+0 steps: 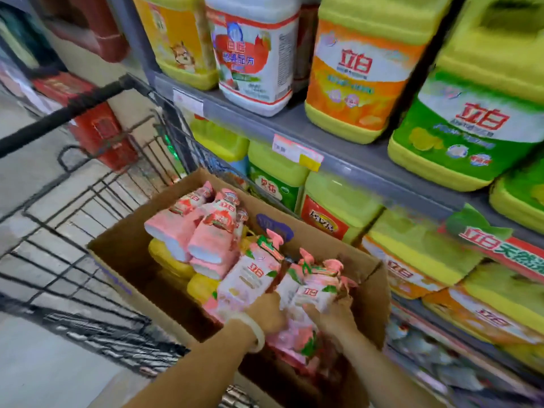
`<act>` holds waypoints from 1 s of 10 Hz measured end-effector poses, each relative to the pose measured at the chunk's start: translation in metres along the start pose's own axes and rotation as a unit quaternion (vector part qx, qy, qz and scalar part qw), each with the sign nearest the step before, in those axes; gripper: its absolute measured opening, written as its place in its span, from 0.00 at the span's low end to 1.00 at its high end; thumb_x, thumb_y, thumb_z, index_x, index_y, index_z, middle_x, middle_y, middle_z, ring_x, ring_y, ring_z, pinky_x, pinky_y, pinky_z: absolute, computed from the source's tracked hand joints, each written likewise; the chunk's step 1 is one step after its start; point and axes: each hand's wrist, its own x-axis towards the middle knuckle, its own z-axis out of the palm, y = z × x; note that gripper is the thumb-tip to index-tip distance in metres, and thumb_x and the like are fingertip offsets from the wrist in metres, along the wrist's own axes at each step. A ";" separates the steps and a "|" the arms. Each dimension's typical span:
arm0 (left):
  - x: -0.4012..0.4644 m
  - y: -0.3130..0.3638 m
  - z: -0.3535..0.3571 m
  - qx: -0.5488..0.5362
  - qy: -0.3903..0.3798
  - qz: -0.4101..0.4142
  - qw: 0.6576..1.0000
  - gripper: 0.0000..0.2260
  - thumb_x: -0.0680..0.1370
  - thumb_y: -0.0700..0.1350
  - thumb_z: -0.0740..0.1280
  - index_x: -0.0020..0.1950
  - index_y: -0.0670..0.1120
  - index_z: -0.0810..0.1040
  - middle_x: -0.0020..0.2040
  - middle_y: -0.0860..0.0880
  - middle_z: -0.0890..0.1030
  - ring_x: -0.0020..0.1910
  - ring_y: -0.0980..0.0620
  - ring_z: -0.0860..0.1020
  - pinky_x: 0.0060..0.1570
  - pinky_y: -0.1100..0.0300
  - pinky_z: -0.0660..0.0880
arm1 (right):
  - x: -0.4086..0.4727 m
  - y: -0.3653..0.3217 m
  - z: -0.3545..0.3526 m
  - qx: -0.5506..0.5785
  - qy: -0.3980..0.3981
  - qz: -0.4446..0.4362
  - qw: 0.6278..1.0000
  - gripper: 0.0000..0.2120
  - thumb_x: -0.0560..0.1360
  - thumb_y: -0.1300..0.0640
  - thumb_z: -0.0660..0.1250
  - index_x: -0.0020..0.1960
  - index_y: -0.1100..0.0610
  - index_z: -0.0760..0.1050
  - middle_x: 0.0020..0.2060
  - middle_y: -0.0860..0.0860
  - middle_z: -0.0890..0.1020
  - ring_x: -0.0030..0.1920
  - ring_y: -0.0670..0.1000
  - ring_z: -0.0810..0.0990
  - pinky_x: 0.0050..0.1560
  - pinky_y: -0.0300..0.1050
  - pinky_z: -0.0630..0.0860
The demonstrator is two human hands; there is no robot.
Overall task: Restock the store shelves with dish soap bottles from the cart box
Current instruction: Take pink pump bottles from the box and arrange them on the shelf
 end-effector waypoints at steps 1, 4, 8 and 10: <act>0.011 0.000 -0.004 0.000 -0.003 0.019 1.000 0.21 0.75 0.53 0.65 0.59 0.37 0.75 0.60 0.38 0.76 0.59 0.41 0.75 0.57 0.56 0.72 | 0.006 -0.006 0.006 0.036 -0.005 0.087 0.996 0.47 0.62 0.25 0.63 0.72 0.53 0.65 0.70 0.56 0.68 0.68 0.56 0.70 0.65 0.45 0.69; 0.045 -0.005 0.005 -0.101 -0.160 0.075 0.979 0.07 0.70 0.43 0.70 0.47 0.47 0.77 0.49 0.49 0.81 0.56 0.47 0.79 0.60 0.55 0.75 | 0.042 0.016 0.021 0.293 0.014 0.186 0.938 0.64 0.25 0.35 0.77 0.60 0.55 0.75 0.56 0.51 0.82 0.53 0.51 0.82 0.55 0.48 0.79; 0.027 -0.011 -0.004 -0.254 -0.195 0.087 0.943 0.26 0.65 0.44 0.79 0.59 0.41 0.74 0.54 0.45 0.83 0.54 0.47 0.82 0.55 0.47 0.78 | -0.028 0.008 -0.009 0.495 0.017 0.116 0.861 0.25 0.53 0.62 0.83 0.47 0.61 0.78 0.42 0.54 0.84 0.38 0.48 0.83 0.35 0.43 0.81; -0.029 0.037 -0.025 -0.284 -0.250 0.165 0.911 0.23 0.68 0.35 0.75 0.61 0.47 0.77 0.54 0.47 0.84 0.54 0.48 0.82 0.58 0.47 0.76 | -0.084 0.032 -0.051 0.540 0.049 -0.074 0.837 0.28 0.58 0.69 0.80 0.56 0.59 0.77 0.47 0.52 0.86 0.45 0.50 0.85 0.41 0.43 0.81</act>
